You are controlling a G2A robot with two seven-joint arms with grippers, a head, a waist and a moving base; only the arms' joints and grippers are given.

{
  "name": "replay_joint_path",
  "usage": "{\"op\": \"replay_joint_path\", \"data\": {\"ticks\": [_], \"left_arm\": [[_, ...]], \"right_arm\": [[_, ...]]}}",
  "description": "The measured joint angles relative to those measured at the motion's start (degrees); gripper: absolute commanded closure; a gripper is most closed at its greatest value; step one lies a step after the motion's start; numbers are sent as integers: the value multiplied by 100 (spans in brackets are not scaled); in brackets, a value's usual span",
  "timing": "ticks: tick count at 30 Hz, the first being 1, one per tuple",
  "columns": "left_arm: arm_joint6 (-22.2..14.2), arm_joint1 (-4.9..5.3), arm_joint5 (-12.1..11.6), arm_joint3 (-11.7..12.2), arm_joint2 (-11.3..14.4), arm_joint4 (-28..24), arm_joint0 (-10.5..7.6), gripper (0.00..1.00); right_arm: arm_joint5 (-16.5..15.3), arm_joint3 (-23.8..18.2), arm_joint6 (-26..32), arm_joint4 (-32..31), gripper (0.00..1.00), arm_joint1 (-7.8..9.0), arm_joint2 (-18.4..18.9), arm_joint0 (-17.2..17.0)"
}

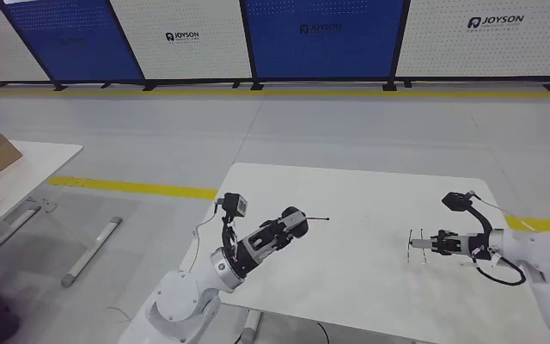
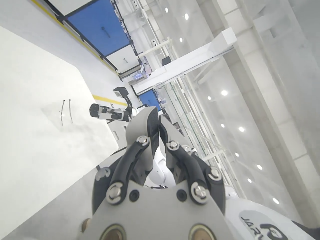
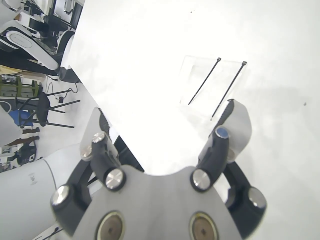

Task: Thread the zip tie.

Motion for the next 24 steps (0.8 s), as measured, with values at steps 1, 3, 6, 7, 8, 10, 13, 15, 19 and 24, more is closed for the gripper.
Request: {"op": "replay_joint_path", "data": {"ticks": [1,3,6,7,8,10,13,15,19,24], "left_arm": [[66,-3,38,62,39,79,-30,100],[218,-16,113,290,170,248,-138,100],[359,-37,223,712,381,442,-357,100],[408,-44,239,850,446,527,-430,100],[464,-50,247,994,513,630,-502,100],[551,-69,270,1355,700,866,-668,100],[497,-91,352,1831,946,1042,-887,100],[399,-97,426,2120,1079,1160,-1005,100],[176,-96,428,2512,1272,1414,-1147,100],[193,-95,402,2527,1287,1460,-1153,100]], "right_arm": [[0,0,0,0,0,0,0,0],[0,0,0,0,0,0,0,0],[0,0,0,0,0,0,0,0],[0,0,0,0,0,0,0,0],[0,0,0,0,0,0,0,0],[0,0,0,0,0,0,0,0],[0,0,0,0,0,0,0,0],[0,0,0,0,0,0,0,0],[0,0,0,0,0,0,0,0],[0,0,0,0,0,0,0,0]]}}
